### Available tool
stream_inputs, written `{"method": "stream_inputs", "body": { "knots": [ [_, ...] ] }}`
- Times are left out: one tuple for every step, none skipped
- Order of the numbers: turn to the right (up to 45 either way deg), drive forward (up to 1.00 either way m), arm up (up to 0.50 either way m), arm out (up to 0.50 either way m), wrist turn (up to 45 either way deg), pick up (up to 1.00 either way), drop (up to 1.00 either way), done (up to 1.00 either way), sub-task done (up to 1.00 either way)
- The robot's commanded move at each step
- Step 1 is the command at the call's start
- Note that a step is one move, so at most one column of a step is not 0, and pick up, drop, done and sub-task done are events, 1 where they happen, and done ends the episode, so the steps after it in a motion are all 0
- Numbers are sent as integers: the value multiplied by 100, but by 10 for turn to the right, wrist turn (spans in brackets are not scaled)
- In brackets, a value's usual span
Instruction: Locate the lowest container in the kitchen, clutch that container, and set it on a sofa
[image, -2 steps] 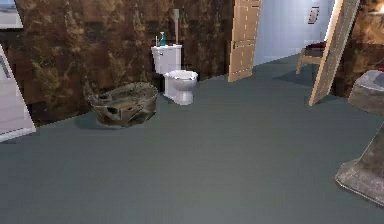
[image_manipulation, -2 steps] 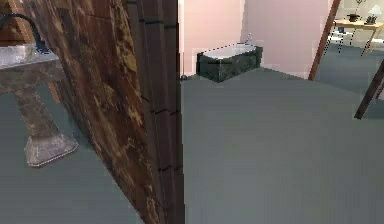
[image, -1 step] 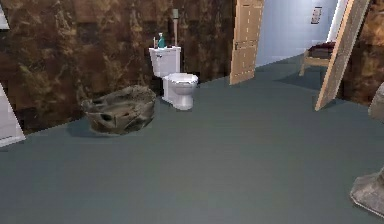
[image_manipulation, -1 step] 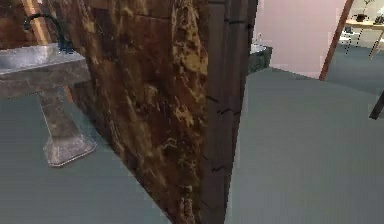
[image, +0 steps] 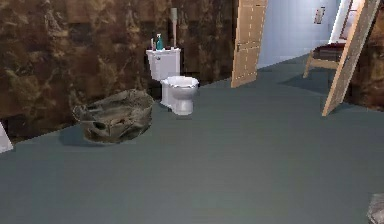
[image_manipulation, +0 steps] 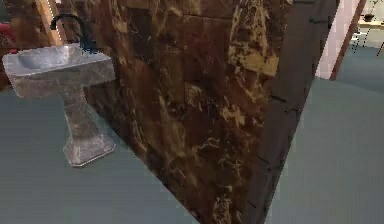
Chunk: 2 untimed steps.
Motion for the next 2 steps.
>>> {"method": "stream_inputs", "body": {
  "knots": [
    [450,0,0,0,0,0,0,0,0],
    [450,0,0,0,0,0,0,0,0]
  ]
}}
